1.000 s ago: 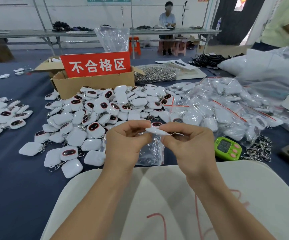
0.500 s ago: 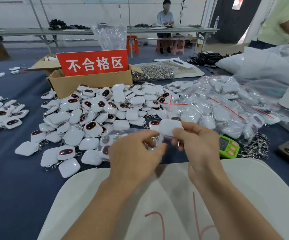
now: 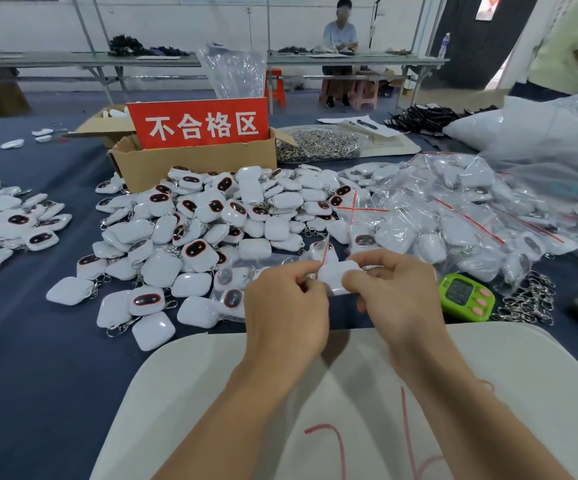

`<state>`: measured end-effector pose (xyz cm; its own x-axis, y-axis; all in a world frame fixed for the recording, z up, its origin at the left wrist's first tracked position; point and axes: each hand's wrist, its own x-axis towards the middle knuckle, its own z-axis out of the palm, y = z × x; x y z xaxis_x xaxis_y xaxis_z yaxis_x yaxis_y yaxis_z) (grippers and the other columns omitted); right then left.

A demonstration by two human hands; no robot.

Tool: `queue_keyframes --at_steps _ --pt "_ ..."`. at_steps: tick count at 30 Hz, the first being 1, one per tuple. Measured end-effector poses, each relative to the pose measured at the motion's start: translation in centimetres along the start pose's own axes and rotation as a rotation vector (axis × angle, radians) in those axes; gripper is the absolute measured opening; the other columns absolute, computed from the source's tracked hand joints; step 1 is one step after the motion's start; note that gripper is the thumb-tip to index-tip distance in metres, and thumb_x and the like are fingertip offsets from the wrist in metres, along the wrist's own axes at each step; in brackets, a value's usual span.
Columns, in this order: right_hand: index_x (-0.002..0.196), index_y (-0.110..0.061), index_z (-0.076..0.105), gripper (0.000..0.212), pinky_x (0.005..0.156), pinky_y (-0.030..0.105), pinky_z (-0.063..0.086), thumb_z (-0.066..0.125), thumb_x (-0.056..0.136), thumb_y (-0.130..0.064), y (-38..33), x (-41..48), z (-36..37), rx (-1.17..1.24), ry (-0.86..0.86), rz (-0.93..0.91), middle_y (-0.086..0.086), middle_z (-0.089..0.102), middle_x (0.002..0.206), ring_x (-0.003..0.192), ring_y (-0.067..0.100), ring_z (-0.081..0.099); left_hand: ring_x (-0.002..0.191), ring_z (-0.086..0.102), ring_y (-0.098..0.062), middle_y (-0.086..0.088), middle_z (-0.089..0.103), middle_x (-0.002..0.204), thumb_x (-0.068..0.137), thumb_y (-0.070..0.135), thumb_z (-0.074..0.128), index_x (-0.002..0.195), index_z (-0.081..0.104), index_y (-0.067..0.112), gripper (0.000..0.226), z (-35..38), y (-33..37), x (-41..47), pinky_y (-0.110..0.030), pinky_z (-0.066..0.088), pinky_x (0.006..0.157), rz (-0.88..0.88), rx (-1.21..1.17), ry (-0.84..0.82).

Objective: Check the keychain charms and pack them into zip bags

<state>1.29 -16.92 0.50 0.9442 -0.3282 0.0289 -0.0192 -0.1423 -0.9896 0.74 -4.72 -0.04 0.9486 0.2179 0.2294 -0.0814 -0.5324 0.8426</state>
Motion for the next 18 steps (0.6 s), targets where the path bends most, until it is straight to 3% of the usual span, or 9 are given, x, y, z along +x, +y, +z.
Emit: queue_keyframes --at_steps 3,5,8,11,15,18 --pt "0.079 -0.034 0.075 0.03 0.061 0.034 0.04 0.061 0.056 -0.02 -0.14 -0.14 0.11 -0.012 -0.005 -0.036 -0.005 0.06 0.052 0.052 0.016 0.047 0.064 0.065 -0.006 0.009 0.075 0.069 0.083 0.009 0.063 0.106 0.08 0.032 0.037 -0.3 -0.37 0.33 -0.023 0.054 0.07 -0.017 -0.025 -0.081" --pt "0.079 -0.031 0.076 0.031 0.062 0.035 0.039 0.061 0.056 -0.018 -0.22 -0.04 -0.01 0.026 0.048 -0.041 -0.002 0.059 0.054 0.054 0.019 0.045 0.058 0.061 -0.004 0.014 0.073 0.064 0.079 0.009 0.068 0.094 0.08 0.037 0.034 -0.42 -0.28 0.33 -0.012 0.047 0.058 -0.01 0.007 -0.111" --pt "0.079 -0.03 0.076 0.029 0.061 0.035 0.039 0.062 0.056 -0.016 -0.45 -0.03 -0.17 0.085 0.065 -0.042 0.001 0.06 0.056 0.053 0.02 0.045 0.061 0.065 -0.003 0.017 0.07 0.058 0.077 0.008 0.073 0.064 0.069 0.039 0.034 -0.3 -0.03 0.14 -0.012 0.047 0.055 -0.06 0.006 -0.15" --pt "0.078 -0.026 0.076 0.025 0.062 0.035 0.039 0.065 0.059 -0.014 -0.33 -0.16 -0.15 0.077 0.015 -0.03 -0.001 0.065 0.057 0.052 0.019 0.047 0.054 0.067 -0.002 0.014 0.071 0.058 0.076 0.01 0.081 0.065 0.075 0.029 0.023 -0.36 0.03 0.16 -0.01 0.045 0.048 -0.122 -0.052 -0.198" --pt "0.078 -0.023 0.075 0.022 0.061 0.031 0.038 0.069 0.075 -0.002 0.14 0.19 -0.4 -0.014 0.049 -0.009 -0.004 0.062 0.051 0.052 0.016 0.05 0.052 0.065 0.002 0.015 0.071 0.058 0.081 0.011 0.079 0.061 0.073 0.031 0.029 -0.41 -0.11 0.52 -0.007 0.042 0.049 -0.158 -0.108 -0.154" --pt "0.079 -0.027 0.074 0.021 0.062 0.032 0.046 0.07 0.078 -0.006 0.2 0.59 -0.61 -0.111 0.11 -0.012 -0.006 0.066 0.055 0.055 0.016 0.057 0.054 0.065 0.004 0.018 0.07 0.057 0.083 0.013 0.077 0.059 0.071 0.032 0.031 -0.25 -0.07 0.61 -0.006 0.044 0.053 -0.16 -0.108 -0.125"
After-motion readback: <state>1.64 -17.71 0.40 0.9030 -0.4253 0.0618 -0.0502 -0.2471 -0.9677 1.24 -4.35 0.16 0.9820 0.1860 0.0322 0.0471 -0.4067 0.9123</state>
